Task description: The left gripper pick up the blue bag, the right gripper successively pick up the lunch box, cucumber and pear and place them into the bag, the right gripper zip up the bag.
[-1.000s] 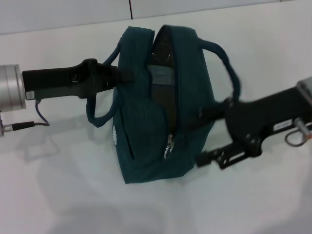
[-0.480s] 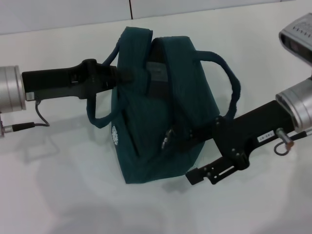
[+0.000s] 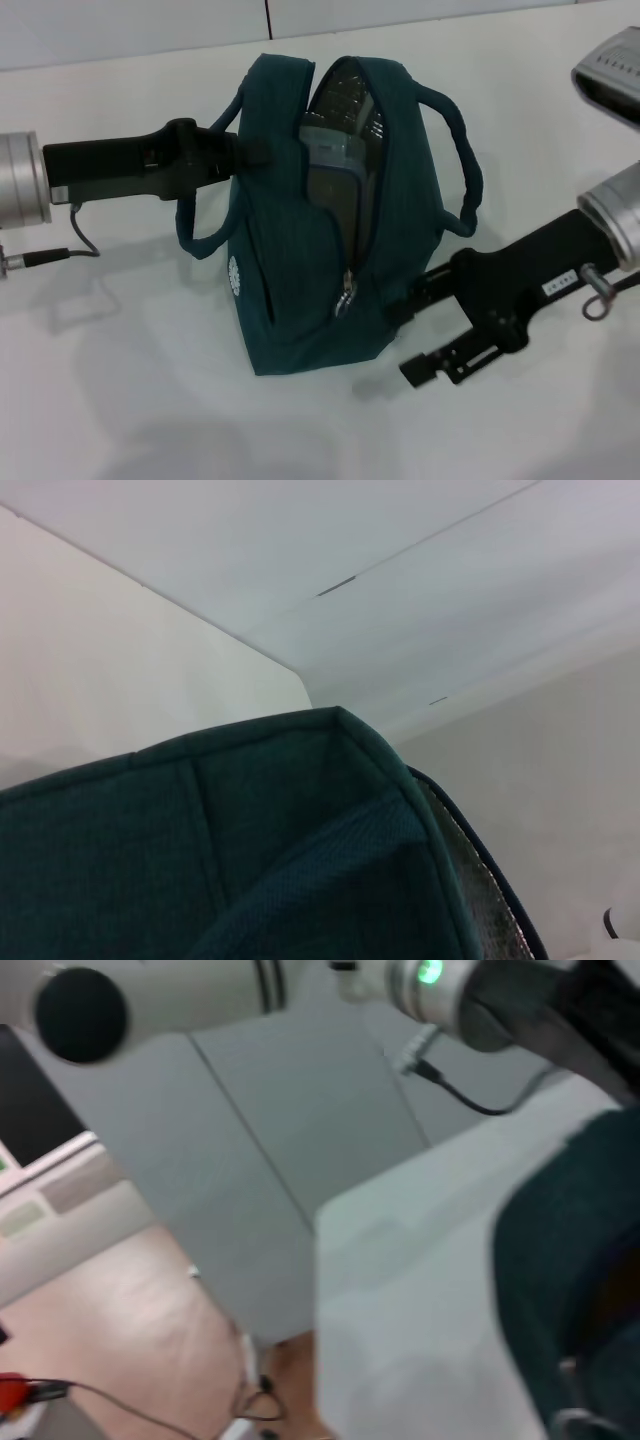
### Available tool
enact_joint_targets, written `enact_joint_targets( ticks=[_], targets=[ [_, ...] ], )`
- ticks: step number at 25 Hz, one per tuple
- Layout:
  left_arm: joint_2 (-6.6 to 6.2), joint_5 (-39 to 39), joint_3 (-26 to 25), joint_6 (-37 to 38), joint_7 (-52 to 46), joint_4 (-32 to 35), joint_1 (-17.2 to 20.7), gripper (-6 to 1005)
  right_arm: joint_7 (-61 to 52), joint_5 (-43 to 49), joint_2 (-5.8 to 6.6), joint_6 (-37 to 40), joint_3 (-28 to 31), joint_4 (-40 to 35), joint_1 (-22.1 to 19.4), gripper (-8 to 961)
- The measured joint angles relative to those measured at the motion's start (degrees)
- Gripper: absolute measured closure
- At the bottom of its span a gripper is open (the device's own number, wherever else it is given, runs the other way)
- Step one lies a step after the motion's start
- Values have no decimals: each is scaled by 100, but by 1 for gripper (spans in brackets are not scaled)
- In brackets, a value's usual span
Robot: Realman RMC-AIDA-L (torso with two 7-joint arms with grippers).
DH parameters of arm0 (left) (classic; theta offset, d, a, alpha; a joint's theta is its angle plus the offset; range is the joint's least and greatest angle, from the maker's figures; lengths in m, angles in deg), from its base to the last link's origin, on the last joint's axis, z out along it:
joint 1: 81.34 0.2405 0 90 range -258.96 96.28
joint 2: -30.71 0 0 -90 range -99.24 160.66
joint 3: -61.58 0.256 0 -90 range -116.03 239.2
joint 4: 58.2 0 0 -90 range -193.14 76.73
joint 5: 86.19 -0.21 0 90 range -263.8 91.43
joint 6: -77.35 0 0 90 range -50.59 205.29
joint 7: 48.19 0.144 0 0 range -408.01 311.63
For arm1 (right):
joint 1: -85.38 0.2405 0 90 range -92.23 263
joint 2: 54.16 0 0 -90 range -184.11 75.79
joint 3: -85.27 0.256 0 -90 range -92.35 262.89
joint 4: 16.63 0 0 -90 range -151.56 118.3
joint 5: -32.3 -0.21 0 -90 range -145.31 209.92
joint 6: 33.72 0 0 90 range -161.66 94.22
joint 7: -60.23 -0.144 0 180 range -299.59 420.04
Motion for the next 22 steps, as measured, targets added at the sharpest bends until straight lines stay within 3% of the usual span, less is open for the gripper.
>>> enact_joint_targets(
  ticks=[8,17,22],
  targets=[
    [4,4,0,-3,7,0,22,955,89,64,-153,-654,-38,32,45,236],
    [4,6,0,-46,65,1,29,955,194,-43,-229,-1149,-179,393,268,262],
    [1,-6,0,-63,127,-4,30,955,483,-610,-238,-1428,-514,748,381,277]
  ],
)
